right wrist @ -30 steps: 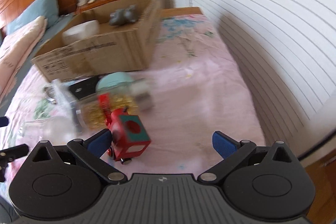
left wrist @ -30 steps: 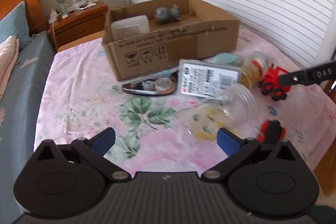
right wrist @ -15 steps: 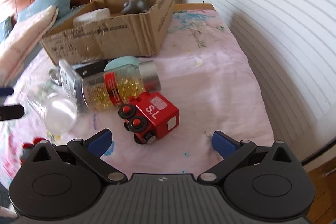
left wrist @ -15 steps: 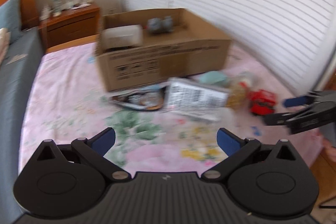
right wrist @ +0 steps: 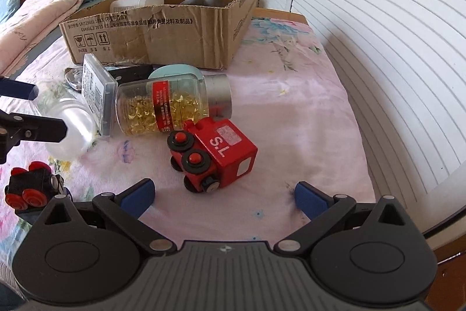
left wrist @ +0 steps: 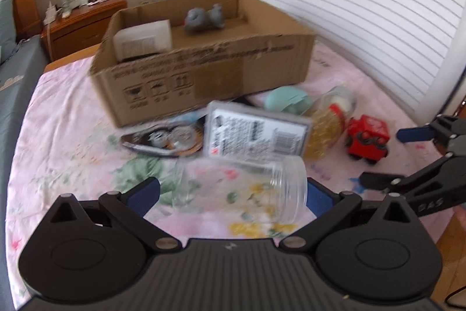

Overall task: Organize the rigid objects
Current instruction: 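Move right gripper to red S.L toy train while left gripper approaches clear jar, then close right gripper on red train while left gripper grasps clear plastic jar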

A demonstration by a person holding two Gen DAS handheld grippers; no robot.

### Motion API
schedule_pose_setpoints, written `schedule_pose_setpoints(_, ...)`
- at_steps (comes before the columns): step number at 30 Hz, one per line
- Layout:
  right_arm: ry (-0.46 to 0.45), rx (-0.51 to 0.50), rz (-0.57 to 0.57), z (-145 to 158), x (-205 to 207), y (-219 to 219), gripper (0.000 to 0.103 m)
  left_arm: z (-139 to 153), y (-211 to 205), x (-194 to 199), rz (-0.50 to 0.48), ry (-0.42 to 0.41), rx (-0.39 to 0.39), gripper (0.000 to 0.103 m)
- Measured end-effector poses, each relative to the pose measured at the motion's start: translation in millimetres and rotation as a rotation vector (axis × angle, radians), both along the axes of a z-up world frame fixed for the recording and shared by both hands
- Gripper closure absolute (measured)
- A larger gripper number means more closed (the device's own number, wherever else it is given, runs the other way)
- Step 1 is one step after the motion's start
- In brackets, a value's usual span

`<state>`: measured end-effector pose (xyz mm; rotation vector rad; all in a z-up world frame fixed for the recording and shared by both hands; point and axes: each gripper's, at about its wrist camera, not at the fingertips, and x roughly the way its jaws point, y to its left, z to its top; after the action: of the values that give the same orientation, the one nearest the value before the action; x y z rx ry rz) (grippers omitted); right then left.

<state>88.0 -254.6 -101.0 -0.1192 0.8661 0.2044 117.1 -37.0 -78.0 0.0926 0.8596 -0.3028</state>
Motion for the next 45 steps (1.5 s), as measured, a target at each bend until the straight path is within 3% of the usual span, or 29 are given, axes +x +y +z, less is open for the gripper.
schedule_pose_setpoints(10,-0.023,0.003,0.003,-1,-3,0,0.000,-21,25,5,0.036,0.038,-0.074,0.001)
schedule_pose_setpoints(20,-0.027,0.001,0.020,-1,-5,-1,0.000,-26,25,4,0.081,-0.009,0.036,0.001)
schedule_pose_setpoints(32,0.010,-0.002,0.279,2,27,1,0.000,-29,31,11,0.095,-0.014,0.018,0.001)
schedule_pose_setpoints(38,0.021,-0.005,0.330,3,37,10,0.000,-30,32,12,0.088,-0.021,0.016,0.001)
schedule_pose_setpoints(45,0.032,-0.004,0.378,4,21,15,0.000,-26,30,12,0.083,-0.046,0.024,0.001)
